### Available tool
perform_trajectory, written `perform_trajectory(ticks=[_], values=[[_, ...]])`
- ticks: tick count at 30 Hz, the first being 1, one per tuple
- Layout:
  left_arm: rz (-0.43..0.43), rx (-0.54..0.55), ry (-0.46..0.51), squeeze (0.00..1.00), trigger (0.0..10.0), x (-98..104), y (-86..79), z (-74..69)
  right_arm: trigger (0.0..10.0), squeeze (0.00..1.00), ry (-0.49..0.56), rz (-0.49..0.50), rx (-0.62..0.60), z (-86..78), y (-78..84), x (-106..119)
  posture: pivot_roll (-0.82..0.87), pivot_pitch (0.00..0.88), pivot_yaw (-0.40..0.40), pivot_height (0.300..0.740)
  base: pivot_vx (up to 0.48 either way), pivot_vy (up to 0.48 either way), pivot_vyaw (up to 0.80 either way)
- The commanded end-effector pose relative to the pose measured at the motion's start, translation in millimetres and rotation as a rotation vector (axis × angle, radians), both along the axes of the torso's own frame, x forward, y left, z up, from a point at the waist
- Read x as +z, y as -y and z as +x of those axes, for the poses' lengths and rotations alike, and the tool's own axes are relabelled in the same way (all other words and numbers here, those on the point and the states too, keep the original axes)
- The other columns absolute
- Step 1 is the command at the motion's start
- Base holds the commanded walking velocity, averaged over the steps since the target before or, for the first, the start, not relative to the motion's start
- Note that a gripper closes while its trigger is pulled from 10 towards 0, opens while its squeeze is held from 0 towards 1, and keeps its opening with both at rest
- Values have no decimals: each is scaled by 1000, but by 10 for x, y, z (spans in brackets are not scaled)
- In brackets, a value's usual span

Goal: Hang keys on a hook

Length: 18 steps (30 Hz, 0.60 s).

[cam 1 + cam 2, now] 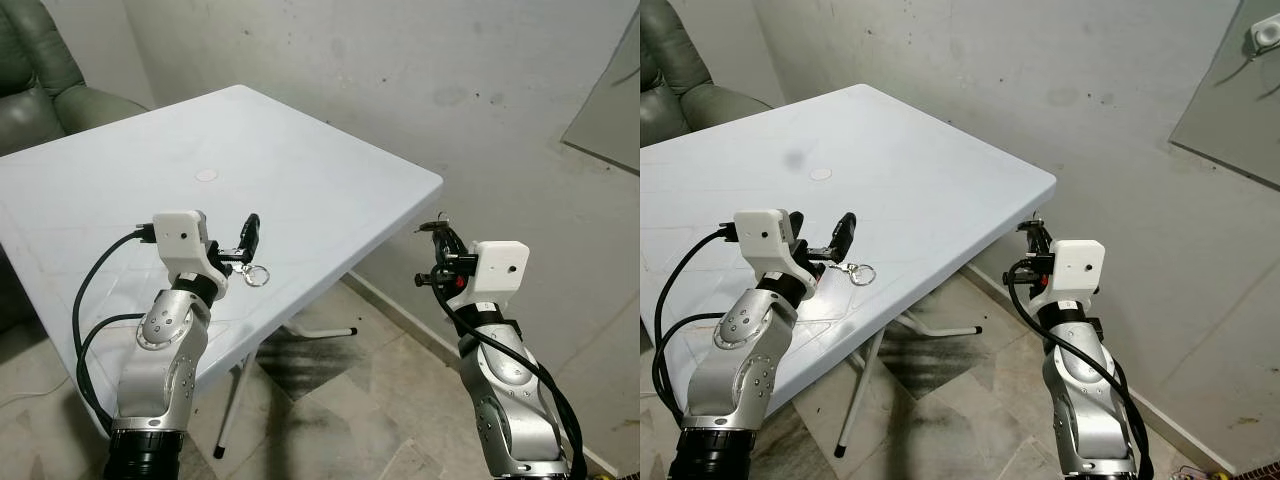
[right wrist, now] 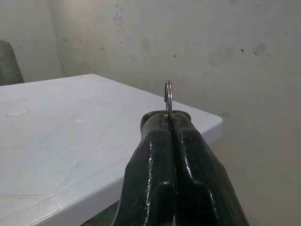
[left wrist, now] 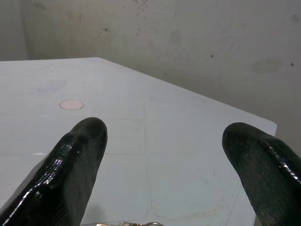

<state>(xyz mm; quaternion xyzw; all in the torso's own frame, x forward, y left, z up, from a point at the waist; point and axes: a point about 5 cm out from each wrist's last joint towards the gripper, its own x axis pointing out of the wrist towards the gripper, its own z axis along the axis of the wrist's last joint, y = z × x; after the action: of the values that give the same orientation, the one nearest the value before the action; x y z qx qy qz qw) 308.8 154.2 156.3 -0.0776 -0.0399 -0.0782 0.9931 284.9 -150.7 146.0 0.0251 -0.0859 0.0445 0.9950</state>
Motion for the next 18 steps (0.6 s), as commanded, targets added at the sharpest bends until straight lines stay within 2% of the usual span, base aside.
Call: perform_trajectory(ticks=[1, 18], values=[[4, -19, 9, 0, 10000, 34, 18, -2, 10000, 0, 17, 5, 0, 12, 1, 37, 33, 0, 1, 740, 270, 0, 0], [2, -25, 11, 0, 10000, 47, 33, 15, 10000, 0, 16, 9, -9, 15, 8, 34, 31, 0, 6, 740, 276, 0, 0]])
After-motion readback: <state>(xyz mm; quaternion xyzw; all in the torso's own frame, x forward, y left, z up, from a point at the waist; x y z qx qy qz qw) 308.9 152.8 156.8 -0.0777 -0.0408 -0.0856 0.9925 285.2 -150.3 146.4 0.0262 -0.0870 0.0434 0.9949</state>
